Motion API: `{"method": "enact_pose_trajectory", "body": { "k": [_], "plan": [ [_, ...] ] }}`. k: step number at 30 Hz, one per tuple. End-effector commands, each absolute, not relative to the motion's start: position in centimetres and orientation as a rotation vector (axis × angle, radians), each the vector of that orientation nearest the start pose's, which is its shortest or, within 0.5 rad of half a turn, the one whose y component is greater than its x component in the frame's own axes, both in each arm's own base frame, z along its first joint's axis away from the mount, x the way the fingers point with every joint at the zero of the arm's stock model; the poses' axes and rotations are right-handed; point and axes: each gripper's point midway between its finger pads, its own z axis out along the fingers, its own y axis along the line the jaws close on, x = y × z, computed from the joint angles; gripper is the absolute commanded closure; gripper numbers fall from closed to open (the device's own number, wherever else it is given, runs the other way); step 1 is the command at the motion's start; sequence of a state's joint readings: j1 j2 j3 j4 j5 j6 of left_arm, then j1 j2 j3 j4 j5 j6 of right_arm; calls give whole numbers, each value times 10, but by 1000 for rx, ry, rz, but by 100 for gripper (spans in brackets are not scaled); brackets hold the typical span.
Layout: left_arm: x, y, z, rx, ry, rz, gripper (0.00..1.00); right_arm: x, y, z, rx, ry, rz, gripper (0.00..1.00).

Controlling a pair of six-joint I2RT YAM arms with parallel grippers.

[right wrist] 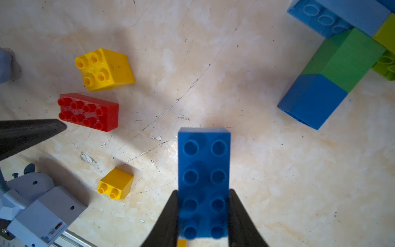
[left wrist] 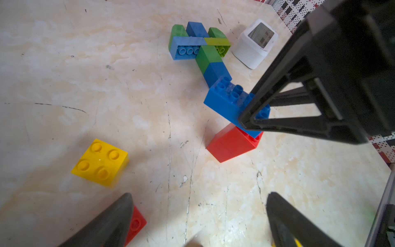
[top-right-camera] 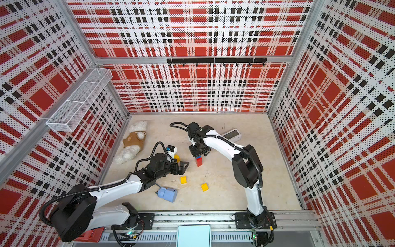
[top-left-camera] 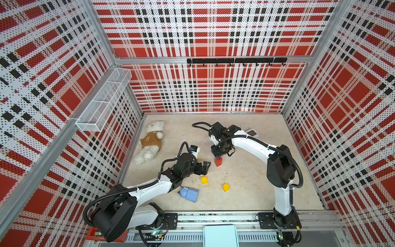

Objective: Assemble a fork with lego
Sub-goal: Assemble the lego brick with the lego brick.

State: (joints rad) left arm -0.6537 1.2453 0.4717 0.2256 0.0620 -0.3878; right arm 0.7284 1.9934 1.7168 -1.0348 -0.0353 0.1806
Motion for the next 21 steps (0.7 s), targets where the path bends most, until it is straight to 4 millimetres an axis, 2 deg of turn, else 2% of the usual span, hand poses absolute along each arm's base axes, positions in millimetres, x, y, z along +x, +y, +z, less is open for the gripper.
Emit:
{"method": "enact_pose_trajectory", "body": {
  "k": [1,5,8,12,15,18,21],
  "plan": [
    [285,-231,117,337,2119,-668,1,328,292,126,-753,2747,174,100],
    [283,-236,113,332,2133,-707,0,334,296,141,-717,2683,192,100],
    [283,-242,116,331,2132,-752,1,332,300,149,-731,2655,207,100],
    [284,-245,115,314,2140,-801,0,322,300,144,-767,2674,183,100],
    [283,-246,115,302,2142,-857,0,317,302,140,-876,2646,184,100],
    [282,-247,117,295,2138,-879,0,320,301,136,-994,2582,163,100],
    [283,-246,116,295,2144,-872,1,327,291,134,-994,2597,156,100]
  ]
}}
